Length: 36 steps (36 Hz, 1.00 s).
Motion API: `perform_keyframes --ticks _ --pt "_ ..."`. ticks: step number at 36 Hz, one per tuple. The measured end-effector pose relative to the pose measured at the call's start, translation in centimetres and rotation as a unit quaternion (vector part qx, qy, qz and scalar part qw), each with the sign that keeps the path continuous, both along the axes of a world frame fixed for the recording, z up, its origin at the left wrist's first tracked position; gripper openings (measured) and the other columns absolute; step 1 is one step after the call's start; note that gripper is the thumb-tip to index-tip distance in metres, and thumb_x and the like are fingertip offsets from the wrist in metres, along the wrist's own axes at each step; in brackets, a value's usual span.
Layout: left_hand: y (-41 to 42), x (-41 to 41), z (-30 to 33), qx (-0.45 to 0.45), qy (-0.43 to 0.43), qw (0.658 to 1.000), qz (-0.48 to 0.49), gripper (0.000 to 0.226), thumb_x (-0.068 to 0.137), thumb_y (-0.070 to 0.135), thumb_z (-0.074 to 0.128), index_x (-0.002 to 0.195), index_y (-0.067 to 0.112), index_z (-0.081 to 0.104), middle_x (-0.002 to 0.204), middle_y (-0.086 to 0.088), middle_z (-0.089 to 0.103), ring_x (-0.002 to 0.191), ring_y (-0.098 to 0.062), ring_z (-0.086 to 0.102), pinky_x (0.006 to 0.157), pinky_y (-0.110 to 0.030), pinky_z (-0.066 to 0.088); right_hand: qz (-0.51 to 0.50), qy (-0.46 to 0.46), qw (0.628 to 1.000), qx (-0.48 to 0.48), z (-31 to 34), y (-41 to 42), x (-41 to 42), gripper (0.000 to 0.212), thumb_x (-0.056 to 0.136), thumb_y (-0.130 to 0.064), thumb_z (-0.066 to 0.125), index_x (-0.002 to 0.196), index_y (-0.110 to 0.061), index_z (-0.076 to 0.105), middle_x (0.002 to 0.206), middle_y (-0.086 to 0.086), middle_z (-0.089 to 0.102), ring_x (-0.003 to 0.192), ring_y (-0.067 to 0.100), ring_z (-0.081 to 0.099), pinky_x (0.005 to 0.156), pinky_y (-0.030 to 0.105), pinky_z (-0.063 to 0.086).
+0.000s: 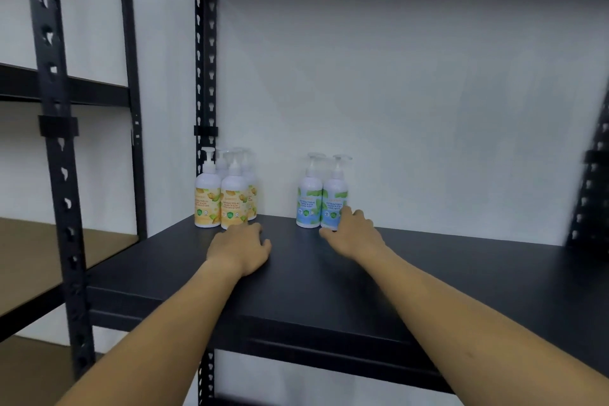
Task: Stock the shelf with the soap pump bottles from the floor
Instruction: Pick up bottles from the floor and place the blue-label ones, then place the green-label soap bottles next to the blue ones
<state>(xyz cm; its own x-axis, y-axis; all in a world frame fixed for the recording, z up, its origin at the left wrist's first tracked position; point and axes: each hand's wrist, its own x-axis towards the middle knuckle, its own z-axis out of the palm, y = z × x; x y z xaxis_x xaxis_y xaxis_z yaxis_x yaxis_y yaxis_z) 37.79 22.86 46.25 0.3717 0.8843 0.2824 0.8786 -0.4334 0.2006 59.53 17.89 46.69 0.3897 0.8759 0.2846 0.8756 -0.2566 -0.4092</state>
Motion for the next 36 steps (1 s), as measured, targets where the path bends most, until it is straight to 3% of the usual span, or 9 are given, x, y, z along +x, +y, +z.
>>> perform_keyframes --ticks 4,6,11,16,20,23,26,33,36 --pt "-2.5 -1.7 0.3 0.037 0.021 0.999 0.0 0.039 0.099 0.04 0.04 0.127 0.018 0.056 0.13 -0.004 0.057 0.115 -0.024 0.056 0.091 -0.038 0.044 0.048 -0.076 0.995 -0.053 1.2 -2.5 -1.9 0.046 0.093 -0.054 0.052 0.116 -0.015 0.056 0.115 0.006 0.059 0.105 0.027 0.058 0.089 0.04 0.051" --pt "-3.7 -3.2 0.4 0.04 0.019 0.999 0.004 0.036 0.098 0.041 0.041 0.122 0.02 0.059 0.125 -0.004 0.061 0.11 -0.024 0.058 0.09 -0.038 0.047 0.077 -0.111 0.989 -0.068 1.8 -3.8 -3.3 0.042 0.094 -0.053 0.052 0.106 -0.014 0.059 0.106 0.004 0.062 0.096 0.024 0.061 0.084 0.039 0.053" --pt "-7.6 -8.1 0.4 0.051 0.012 0.998 0.022 0.034 0.098 0.043 0.043 0.12 0.026 0.062 0.124 0.001 0.062 0.114 -0.022 0.056 0.09 -0.037 0.046 0.177 -0.157 0.968 -0.079 2.9 -6.6 -7.8 0.049 0.094 -0.053 0.054 0.122 -0.013 0.058 0.121 0.005 0.061 0.107 0.025 0.059 0.091 0.04 0.051" --pt "-12.9 -14.8 -0.7 0.078 -0.042 0.995 0.054 0.034 0.098 0.041 0.046 0.122 0.025 0.064 0.123 0.003 0.064 0.115 -0.02 0.056 0.094 -0.041 0.048 0.284 -0.183 0.939 -0.07 3.4 -9.6 -13.7 0.05 0.092 -0.052 0.057 0.125 -0.016 0.06 0.128 0.006 0.061 0.114 0.025 0.058 0.095 0.043 0.05" --pt "-17.5 -19.9 -2.8 0.069 -0.054 0.991 0.097 0.035 0.099 0.043 0.047 0.125 0.026 0.063 0.125 0.003 0.064 0.116 -0.019 0.055 0.093 -0.04 0.049 0.352 -0.192 0.915 -0.04 2.6 -12.4 -18.6 0.044 0.094 -0.048 0.057 0.126 -0.018 0.059 0.121 0.004 0.058 0.111 0.025 0.057 0.085 0.039 0.05" --pt "-20.7 -23.2 -5.2 0.022 -0.038 0.987 0.157 0.035 0.099 0.043 0.046 0.128 0.027 0.06 0.128 0.003 0.061 0.12 -0.021 0.053 0.092 -0.038 0.047 0.399 -0.2 0.895 -0.017 0.8 -14.1 -22.5 0.039 0.095 -0.045 0.055 0.122 -0.017 0.059 0.112 0.003 0.055 0.103 0.024 0.057 0.075 0.036 0.047" --pt "-23.1 -26.3 -8.4 -0.009 -0.018 0.98 0.197 0.036 0.098 0.045 0.046 0.125 0.028 0.06 0.125 0.001 0.063 0.115 -0.021 0.056 0.089 -0.037 0.049 0.444 -0.197 0.874 -0.026 -2.0 -15.4 -26.3 0.042 0.096 -0.046 0.054 0.124 -0.016 0.058 0.117 0.005 0.056 0.105 0.026 0.056 0.082 0.041 0.051" --pt "-28.0 -31.8 -17.0 -0.107 -0.033 0.959 0.261 0.044 0.095 0.055 0.043 0.124 0.029 0.061 0.12 0.001 0.067 0.108 -0.021 0.061 0.086 -0.039 0.053 0.52 -0.173 0.83 -0.106 -12.0 -17.9 -33.7 0.039 0.096 -0.046 0.053 0.119 -0.015 0.057 0.115 0.006 0.055 0.104 0.028 0.055 0.084 0.044 0.051" --pt "-29.8 -33.5 -20.8 -0.153 -0.042 0.949 0.274 0.04 0.101 0.046 0.045 0.132 0.023 0.058 0.13 -0.003 0.063 0.116 -0.022 0.058 0.091 -0.033 0.049 0.54 -0.15 0.814 -0.153 -16.7 -18.6 -36.0 0.035 0.097 -0.044 0.053 0.115 -0.014 0.058 0.113 0.007 0.055 0.103 0.029 0.055 0.078 0.04 0.049"
